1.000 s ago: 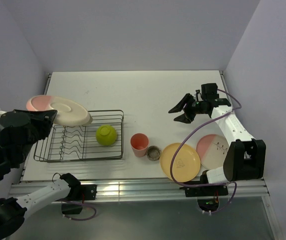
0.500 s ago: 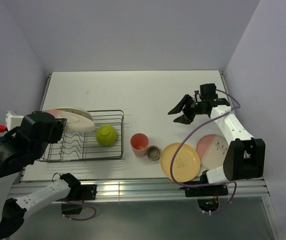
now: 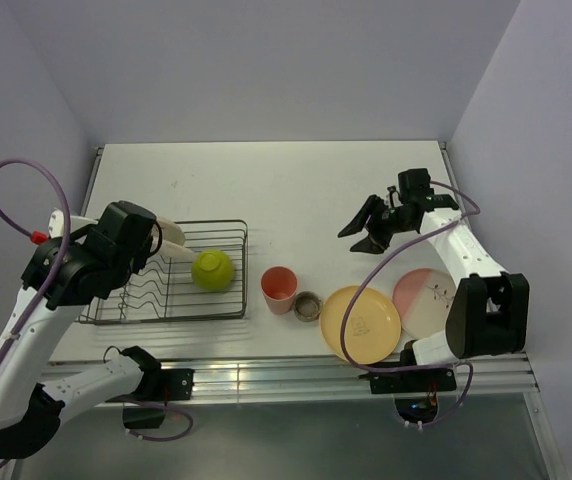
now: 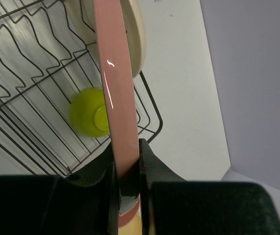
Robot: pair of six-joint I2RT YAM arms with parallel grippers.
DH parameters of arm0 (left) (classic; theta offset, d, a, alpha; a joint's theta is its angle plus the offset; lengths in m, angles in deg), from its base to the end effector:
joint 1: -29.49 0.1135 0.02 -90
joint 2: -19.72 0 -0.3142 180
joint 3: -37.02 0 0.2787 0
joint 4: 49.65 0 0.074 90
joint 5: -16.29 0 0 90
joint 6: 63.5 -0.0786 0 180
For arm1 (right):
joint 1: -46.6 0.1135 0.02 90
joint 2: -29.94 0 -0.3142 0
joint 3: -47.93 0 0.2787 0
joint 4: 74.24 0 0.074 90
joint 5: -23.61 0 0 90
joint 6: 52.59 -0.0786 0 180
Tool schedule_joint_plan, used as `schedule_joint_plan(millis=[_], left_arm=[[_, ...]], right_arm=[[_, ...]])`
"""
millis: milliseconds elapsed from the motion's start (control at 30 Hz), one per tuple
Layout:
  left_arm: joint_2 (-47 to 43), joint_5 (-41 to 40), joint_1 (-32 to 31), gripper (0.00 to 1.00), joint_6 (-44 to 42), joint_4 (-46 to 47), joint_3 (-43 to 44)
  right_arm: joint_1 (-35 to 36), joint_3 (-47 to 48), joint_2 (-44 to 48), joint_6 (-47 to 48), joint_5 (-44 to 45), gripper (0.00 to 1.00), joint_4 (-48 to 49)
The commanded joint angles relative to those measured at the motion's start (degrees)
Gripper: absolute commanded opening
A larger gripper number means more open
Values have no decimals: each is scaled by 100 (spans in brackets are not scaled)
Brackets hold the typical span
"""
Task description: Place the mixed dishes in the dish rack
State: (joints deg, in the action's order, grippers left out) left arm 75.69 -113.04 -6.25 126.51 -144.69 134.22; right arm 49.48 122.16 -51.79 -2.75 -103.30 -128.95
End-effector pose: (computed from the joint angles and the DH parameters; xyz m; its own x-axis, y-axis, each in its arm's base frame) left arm 0.1373 -0.0375 0.4488 -0.0319 -0.9155 -0.4011 -0.6708 0.3171 -0.6704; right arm 0.3122 0.0630 0.2670 -0.8815 0.4720 -0.0137 0.3254 0.6282 0.7067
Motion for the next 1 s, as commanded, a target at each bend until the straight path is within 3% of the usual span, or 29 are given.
schedule_joint_plan(millis=[0,500,967], left_arm=[[-182,-373,173,0,133,386,-48],[-156,-822,515,0,573,684,-646],[222,-216,1517,0,-226,1713,-831]], right_arm=[[38,289,-141,237,61,59,-254],[336,455,-677,430,-19,58,-535],[442,974,-1345,527,-89,58,-702]])
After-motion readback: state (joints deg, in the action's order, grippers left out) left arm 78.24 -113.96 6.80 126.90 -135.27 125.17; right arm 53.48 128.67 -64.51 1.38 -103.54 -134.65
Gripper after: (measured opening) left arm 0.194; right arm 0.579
